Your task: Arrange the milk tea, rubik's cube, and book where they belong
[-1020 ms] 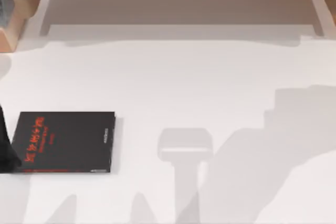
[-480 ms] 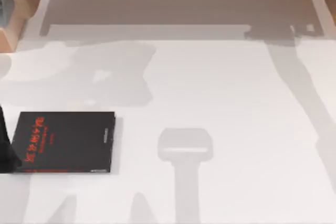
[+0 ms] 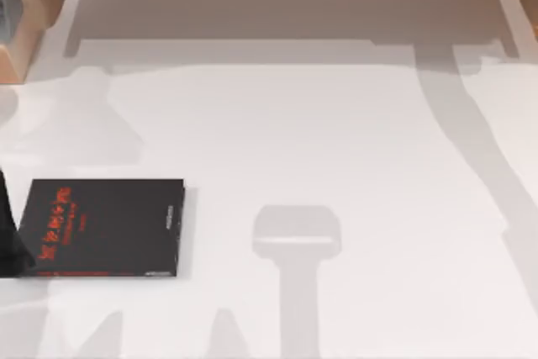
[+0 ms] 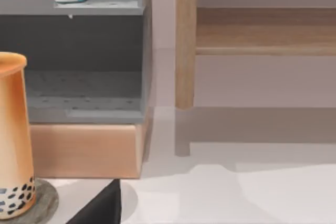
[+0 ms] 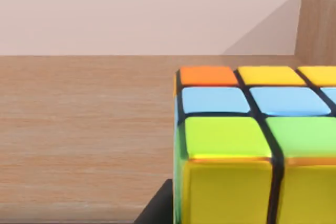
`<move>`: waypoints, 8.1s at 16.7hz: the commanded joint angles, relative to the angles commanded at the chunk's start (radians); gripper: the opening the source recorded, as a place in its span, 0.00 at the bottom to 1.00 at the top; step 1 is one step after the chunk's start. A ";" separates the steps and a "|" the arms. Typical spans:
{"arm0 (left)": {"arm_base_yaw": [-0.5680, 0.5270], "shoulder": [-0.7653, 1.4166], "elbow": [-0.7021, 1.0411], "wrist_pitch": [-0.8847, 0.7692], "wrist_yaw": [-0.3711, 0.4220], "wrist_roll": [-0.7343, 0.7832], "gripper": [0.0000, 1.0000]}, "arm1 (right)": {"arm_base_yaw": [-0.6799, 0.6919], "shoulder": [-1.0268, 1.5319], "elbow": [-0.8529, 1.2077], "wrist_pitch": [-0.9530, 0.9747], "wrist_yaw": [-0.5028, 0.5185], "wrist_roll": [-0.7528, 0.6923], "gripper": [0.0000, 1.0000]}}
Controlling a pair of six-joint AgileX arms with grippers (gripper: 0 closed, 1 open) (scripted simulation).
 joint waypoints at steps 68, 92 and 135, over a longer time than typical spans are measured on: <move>0.010 -0.387 0.056 -0.444 0.012 -0.006 1.00 | -0.064 0.330 0.403 -0.071 -0.068 -0.002 1.00; 0.010 -0.387 0.056 -0.444 0.012 -0.006 1.00 | -0.268 -1.543 -1.433 -0.109 -0.290 -0.015 1.00; 0.334 1.986 1.370 0.608 0.373 -0.011 1.00 | -0.269 -1.558 -1.447 -0.108 -0.293 -0.016 1.00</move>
